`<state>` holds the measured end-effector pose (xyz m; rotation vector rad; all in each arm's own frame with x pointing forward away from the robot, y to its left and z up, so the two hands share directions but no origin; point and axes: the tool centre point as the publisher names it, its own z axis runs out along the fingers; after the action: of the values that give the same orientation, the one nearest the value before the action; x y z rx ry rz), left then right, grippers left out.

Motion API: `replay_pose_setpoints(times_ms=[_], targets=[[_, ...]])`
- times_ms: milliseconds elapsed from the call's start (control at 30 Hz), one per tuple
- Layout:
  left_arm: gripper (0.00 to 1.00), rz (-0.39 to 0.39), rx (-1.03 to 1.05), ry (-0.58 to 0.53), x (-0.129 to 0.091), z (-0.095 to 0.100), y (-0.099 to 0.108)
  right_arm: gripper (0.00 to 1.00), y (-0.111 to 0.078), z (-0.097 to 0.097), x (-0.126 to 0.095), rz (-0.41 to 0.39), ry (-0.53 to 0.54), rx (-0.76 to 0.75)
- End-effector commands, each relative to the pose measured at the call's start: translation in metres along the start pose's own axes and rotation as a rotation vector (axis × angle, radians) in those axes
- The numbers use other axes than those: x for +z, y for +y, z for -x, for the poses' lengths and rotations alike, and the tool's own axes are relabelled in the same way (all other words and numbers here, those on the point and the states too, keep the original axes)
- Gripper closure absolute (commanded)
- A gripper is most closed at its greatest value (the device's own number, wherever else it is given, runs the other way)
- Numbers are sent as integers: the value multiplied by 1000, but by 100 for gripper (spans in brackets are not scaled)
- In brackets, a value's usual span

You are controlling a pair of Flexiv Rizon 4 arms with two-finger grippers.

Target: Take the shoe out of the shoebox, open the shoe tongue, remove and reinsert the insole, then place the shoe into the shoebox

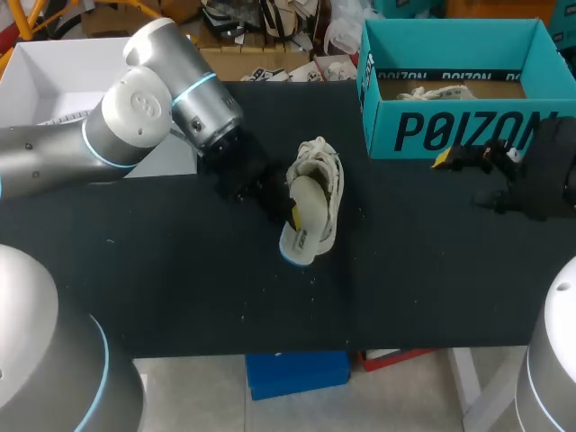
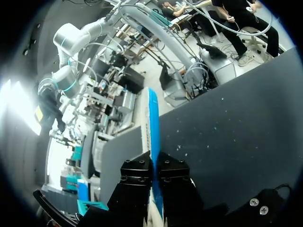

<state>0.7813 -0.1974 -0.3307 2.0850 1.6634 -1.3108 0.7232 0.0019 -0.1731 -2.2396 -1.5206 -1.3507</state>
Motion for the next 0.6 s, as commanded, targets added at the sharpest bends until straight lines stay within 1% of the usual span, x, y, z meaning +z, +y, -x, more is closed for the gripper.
replay_pose_setpoints(times_ms=[33,133,300,433,600], targets=[[100,3,1,9,-1,1,-4,0,0,-1,1,0,-3,1],[100,-13,-2,22,3,-1,-1,0,0,-1,1,0,-3,1],[100,-62,-3,39,12,-1,1,0,0,-1,1,0,-3,1],[100,-72,1,66,14,-1,0,0,0,-1,1,0,-3,1],[100,-70,-4,60,15,-2,2,0,0,-1,1,0,-3,1]])
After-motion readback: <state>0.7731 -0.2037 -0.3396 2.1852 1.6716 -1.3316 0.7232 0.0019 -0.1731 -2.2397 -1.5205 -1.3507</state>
